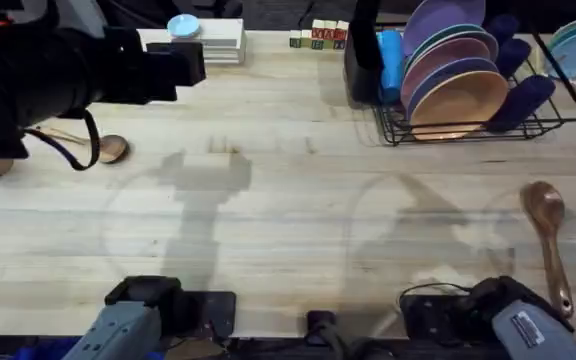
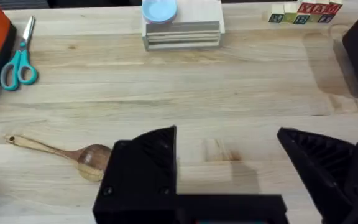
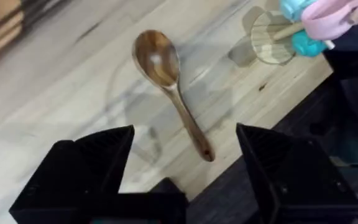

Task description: Pick up the spoon on the table one by one and put them onto the rack

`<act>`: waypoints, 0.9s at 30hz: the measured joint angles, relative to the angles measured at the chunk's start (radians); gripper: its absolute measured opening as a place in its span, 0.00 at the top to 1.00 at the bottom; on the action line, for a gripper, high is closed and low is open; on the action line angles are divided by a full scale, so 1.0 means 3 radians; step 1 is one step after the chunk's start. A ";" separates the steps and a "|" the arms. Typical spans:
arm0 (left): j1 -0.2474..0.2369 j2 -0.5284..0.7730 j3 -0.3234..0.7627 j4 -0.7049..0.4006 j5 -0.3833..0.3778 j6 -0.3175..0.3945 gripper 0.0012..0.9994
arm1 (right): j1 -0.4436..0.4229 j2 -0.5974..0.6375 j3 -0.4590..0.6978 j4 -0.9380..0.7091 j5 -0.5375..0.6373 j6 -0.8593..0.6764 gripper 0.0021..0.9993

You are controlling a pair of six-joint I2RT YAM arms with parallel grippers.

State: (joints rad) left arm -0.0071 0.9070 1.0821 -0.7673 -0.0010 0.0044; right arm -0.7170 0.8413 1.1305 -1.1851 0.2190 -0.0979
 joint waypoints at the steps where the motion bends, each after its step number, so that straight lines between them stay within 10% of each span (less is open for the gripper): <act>1: 0.0001 0.0000 0.0000 0.0000 0.0000 0.0000 0.01 | 0.0000 0.0019 0.0000 -0.0007 0.0018 -0.0051 0.00; 27: 0.0000 0.0000 0.0000 0.0000 0.0000 0.0000 0.01 | -0.0285 0.0780 -0.0203 0.0365 0.0093 -0.0464 0.00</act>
State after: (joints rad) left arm -0.0071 0.9070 1.0821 -0.7673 -0.0010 0.0044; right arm -0.8023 1.0752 1.0697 -1.0756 0.2470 -0.2370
